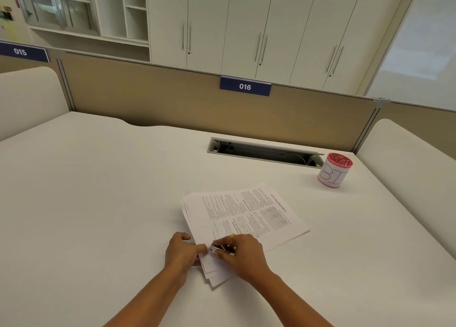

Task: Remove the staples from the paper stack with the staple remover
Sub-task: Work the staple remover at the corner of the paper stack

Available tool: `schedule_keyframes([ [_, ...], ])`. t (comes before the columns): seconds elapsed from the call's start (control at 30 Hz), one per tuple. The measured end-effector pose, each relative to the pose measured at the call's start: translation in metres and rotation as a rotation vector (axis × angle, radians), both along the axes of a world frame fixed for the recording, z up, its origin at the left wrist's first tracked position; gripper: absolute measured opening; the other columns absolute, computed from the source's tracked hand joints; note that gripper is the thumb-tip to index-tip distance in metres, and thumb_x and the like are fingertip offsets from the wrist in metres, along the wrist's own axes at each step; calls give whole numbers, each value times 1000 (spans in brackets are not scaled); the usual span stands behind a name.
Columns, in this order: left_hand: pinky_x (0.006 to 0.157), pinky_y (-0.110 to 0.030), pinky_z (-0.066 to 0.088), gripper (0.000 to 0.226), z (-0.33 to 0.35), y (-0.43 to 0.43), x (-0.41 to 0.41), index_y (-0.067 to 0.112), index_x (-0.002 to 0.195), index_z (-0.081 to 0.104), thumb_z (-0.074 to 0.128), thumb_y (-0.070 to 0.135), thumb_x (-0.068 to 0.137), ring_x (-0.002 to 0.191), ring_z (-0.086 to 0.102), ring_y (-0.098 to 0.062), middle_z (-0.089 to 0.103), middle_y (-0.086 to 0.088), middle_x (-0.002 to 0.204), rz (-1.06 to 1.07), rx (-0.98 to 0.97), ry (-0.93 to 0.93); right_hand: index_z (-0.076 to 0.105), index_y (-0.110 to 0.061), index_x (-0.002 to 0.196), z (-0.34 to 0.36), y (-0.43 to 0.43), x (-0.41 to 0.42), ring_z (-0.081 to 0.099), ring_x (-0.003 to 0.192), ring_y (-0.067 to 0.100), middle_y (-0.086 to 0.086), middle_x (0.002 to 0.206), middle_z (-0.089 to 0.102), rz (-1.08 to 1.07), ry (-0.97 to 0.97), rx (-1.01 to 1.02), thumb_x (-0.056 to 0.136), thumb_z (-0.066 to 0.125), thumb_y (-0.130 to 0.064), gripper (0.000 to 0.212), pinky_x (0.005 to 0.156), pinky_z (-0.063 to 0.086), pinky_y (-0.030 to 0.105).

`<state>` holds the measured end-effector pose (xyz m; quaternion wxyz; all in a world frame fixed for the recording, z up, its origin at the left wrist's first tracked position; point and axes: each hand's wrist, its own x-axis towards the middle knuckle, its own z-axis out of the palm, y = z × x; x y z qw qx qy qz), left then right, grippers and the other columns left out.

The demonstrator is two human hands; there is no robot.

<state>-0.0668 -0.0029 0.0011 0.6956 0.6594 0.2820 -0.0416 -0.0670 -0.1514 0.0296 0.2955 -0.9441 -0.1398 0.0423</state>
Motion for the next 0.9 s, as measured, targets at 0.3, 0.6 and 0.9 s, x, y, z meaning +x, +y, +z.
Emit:
schedule_keyframes([
  [0.3,63,-38,56,41,-1,0,0,7,91,44,69,-11,64,79,66,-38,61,-23,104,3,11,-13,69,-30,107,-5,2,-4,64,94,2,-10,107,72,-49,1,71,82,66,-34,26,83,43,11],
  [0.6,58,-37,56,34,0,1,-2,9,80,45,68,-13,64,82,67,-40,63,-24,102,11,0,-32,69,-31,106,-6,6,-2,63,94,1,-12,106,71,-70,7,78,82,66,-36,25,79,42,11],
  [0.9,57,-37,55,36,0,0,-2,10,79,45,69,-12,64,82,67,-41,63,-24,103,21,13,-40,71,-32,102,-8,7,-1,63,90,0,-12,102,72,-127,63,135,78,69,-39,24,68,38,7],
])
